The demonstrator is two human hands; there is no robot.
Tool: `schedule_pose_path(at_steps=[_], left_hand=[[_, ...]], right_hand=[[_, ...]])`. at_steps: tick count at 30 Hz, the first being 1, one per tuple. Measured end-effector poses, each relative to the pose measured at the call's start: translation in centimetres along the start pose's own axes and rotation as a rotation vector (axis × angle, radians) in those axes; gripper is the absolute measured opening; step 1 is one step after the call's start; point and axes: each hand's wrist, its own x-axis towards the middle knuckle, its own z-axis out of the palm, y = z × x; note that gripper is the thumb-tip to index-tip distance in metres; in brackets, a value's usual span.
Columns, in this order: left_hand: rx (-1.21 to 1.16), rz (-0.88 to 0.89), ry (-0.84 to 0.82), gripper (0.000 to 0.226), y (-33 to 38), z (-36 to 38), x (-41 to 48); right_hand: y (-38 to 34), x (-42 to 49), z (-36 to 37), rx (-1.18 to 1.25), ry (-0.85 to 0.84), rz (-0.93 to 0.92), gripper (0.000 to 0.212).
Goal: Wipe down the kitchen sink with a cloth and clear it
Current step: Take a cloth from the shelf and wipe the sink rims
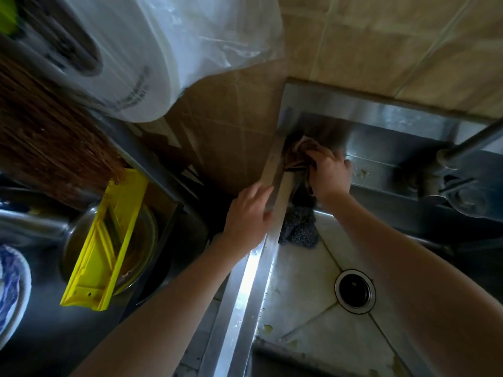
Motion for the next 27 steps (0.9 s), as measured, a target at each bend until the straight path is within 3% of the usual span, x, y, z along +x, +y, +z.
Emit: schedule_pose_path(at_steps=[6, 10, 17, 27], left_hand=[[-0.006, 0.070, -0.016, 0.053, 0.9, 0.5, 1.5], [0.053, 0.092, -0.040, 0.052, 1.3, 0.8, 2.3], [0.102, 0.059, -0.017, 0.052, 1.1, 0.7, 3.0], [0.101, 0.020, 0.008, 0.051, 0.3, 0.4, 3.0]], right_hand=[[3.5, -1.5, -1.9, -0.288, -0.071, -0.065, 0.059], [7.6, -2.6, -3.3, -0.421, -0.091, -0.098, 0.057], [9.1, -3.9, -4.0, -0.290, -0.118, 0.116, 0.056], [3.6, -1.7, -2.2, -0.208, -0.174, -0.086, 0.057]])
